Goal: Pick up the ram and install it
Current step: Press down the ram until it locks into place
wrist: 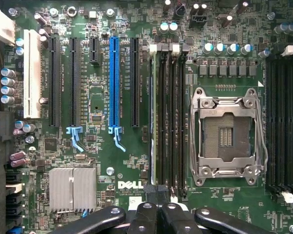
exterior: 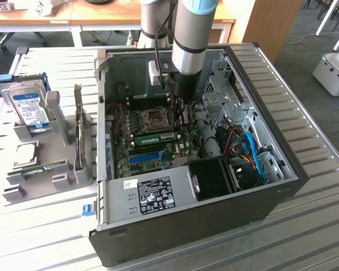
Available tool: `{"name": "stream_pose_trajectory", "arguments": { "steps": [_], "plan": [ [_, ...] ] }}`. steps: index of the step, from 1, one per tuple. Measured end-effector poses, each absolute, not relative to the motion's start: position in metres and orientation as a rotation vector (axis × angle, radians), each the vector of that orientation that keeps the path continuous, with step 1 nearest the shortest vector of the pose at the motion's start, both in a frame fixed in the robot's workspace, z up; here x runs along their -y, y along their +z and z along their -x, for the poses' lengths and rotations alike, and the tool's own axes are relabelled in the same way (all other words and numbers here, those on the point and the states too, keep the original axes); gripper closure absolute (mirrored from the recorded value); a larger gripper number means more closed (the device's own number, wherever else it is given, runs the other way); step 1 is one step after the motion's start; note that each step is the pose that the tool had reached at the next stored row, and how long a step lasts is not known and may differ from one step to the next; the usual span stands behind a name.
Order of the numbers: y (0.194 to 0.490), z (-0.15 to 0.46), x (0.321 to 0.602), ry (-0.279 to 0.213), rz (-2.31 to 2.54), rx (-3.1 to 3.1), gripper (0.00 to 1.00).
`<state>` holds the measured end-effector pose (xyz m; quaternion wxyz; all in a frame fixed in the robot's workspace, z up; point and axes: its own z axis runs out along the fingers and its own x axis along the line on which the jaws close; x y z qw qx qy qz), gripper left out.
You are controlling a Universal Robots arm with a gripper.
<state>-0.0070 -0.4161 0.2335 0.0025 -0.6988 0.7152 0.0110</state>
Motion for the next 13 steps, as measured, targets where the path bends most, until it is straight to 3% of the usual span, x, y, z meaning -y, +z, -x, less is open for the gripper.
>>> {"name": "stream_pose_trajectory", "arguments": {
  "steps": [13],
  "plan": [
    [0.2308,0.0052,0.4161,0.035,2.192,-2.243,0.89]
  ]
}}
